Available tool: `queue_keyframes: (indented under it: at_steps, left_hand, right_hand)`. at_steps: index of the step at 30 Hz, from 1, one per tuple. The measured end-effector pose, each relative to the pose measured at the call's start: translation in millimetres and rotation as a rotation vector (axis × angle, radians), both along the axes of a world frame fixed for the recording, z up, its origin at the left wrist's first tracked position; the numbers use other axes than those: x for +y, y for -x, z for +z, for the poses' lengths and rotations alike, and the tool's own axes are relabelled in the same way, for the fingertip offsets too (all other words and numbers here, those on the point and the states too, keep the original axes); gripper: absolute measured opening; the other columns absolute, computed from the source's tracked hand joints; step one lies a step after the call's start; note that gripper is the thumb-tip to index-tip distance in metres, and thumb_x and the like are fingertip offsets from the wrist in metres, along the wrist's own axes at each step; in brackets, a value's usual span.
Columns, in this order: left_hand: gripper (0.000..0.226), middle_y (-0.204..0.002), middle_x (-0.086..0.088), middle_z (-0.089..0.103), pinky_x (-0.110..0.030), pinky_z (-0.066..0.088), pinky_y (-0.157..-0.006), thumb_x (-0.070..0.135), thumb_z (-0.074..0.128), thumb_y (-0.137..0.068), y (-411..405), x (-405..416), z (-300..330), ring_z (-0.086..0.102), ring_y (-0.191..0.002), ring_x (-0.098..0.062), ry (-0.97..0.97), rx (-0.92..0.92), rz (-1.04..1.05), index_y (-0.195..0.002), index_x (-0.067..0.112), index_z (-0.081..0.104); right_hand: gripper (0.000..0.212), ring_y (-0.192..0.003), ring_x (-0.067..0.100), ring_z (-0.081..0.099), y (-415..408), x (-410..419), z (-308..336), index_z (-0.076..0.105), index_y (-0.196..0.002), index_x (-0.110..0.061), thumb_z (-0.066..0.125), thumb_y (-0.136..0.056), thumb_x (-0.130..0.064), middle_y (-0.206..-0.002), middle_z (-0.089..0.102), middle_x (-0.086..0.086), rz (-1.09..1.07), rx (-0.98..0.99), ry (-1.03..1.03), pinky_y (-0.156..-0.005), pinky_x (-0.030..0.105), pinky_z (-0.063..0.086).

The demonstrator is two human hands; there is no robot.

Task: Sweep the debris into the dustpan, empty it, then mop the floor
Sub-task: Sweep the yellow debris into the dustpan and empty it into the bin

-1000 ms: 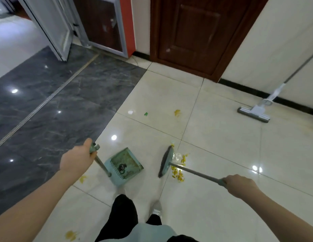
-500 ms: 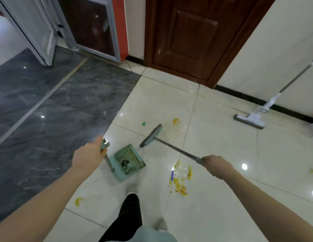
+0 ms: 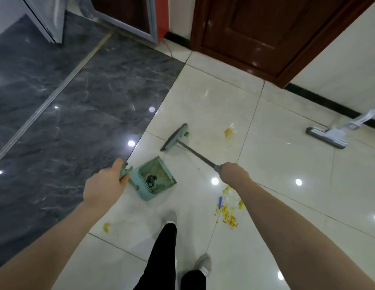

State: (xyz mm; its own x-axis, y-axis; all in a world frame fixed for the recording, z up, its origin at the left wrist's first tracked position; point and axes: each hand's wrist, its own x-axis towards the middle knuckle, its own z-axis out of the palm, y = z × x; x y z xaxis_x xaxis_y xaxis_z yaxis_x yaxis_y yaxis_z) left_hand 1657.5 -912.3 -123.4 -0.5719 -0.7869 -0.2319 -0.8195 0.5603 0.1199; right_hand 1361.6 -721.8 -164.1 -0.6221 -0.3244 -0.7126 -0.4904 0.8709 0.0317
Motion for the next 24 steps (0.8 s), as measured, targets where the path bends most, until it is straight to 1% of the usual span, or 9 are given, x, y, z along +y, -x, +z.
queue_keyframes:
  at_steps: [3,6,8,12,15,16,19,21,24]
  left_hand:
    - [0.032,-0.080,-0.015,0.067,-0.038,0.045,-0.058,0.038,0.060,-0.088,4.9,-4.3,2.7,0.065,-0.072,-0.040,-0.010,0.004,-0.037,-0.109,0.018,0.047]
    - [0.033,-0.082,-0.014,0.068,-0.038,0.045,-0.058,0.038,0.059,-0.089,14.5,1.2,5.0,0.065,-0.073,-0.039,-0.020,0.006,-0.083,-0.111,0.016,0.047]
    - [0.031,-0.082,-0.013,0.068,-0.037,0.045,-0.058,0.036,0.059,-0.089,24.0,9.9,7.6,0.065,-0.073,-0.038,-0.038,0.007,-0.129,-0.111,0.016,0.047]
    - [0.027,-0.082,-0.011,0.066,-0.035,0.045,-0.058,0.034,0.056,-0.091,41.1,35.5,15.6,0.062,-0.072,-0.035,-0.058,-0.001,-0.202,-0.109,0.016,0.047]
    - [0.026,-0.088,-0.011,0.065,-0.035,0.043,-0.059,0.035,0.052,-0.093,52.7,60.9,23.4,0.050,-0.067,-0.030,-0.051,-0.016,-0.248,-0.109,0.016,0.045]
    - [0.026,-0.089,-0.011,0.065,-0.035,0.044,-0.060,0.036,0.052,-0.093,55.0,70.4,25.5,0.050,-0.068,-0.030,-0.047,-0.016,-0.258,-0.109,0.017,0.044]
    - [0.026,-0.088,-0.011,0.065,-0.035,0.045,-0.059,0.037,0.051,-0.093,57.3,103.5,26.1,0.061,-0.073,-0.034,-0.023,-0.019,-0.301,-0.109,0.018,0.043]
    - [0.026,-0.085,-0.010,0.064,-0.034,0.043,-0.056,0.037,0.051,-0.093,56.3,127.4,25.5,0.062,-0.074,-0.035,-0.002,-0.019,-0.325,-0.108,0.019,0.042]
    - [0.025,-0.083,-0.011,0.063,-0.033,0.042,-0.054,0.037,0.051,-0.093,52.3,163.7,25.3,0.062,-0.072,-0.035,0.026,-0.022,-0.350,-0.107,0.018,0.042]
  right_hand:
    - [0.022,-0.075,0.023,0.062,-2.3,42.8,2.8,0.061,-0.106,-0.016,0.042,-0.096,-0.022,-0.086,0.059,0.001,-0.027,0.005,-0.053,-0.067,0.029,0.048]
    - [0.022,-0.067,0.018,0.059,-3.7,92.0,9.5,0.059,-0.107,-0.021,0.040,-0.097,-0.027,-0.084,0.058,-0.001,-0.059,-0.002,-0.093,-0.066,0.028,0.049]
    - [0.025,-0.066,0.018,0.058,-8.0,130.2,16.0,0.059,-0.113,-0.026,0.040,-0.099,-0.032,-0.085,0.058,-0.002,-0.097,-0.010,-0.118,-0.068,0.029,0.050]
    - [0.036,-0.073,0.023,0.059,-26.0,215.4,27.7,0.062,-0.113,-0.017,0.040,-0.097,-0.041,-0.086,0.058,-0.001,-0.239,-0.022,-0.118,-0.069,0.030,0.048]
    - [0.034,-0.065,0.019,0.056,-45.0,277.1,35.7,0.063,-0.109,-0.018,0.040,-0.096,-0.040,-0.082,0.058,-0.002,-0.344,-0.033,-0.112,-0.059,0.026,0.046]
    - [0.033,-0.061,0.017,0.055,-52.8,296.1,40.4,0.062,-0.107,-0.018,0.040,-0.097,-0.039,-0.081,0.058,-0.002,-0.368,-0.041,-0.119,-0.054,0.024,0.044]
    - [0.029,-0.055,0.014,0.052,-77.2,351.7,51.5,0.055,-0.097,-0.018,0.041,-0.100,-0.042,-0.077,0.057,-0.002,-0.445,-0.058,-0.116,-0.046,0.022,0.039]
    - [0.031,-0.053,0.013,0.049,-92.2,385.2,61.0,0.056,-0.100,-0.016,0.040,-0.101,-0.043,-0.077,0.055,-0.002,-0.486,-0.083,-0.110,-0.043,0.021,0.037]
    - [0.039,-0.054,0.011,0.049,-106.4,431.1,68.3,0.060,-0.113,-0.016,0.037,-0.103,-0.045,-0.079,0.056,-0.003,-0.419,-0.088,-0.129,-0.044,0.021,0.037]
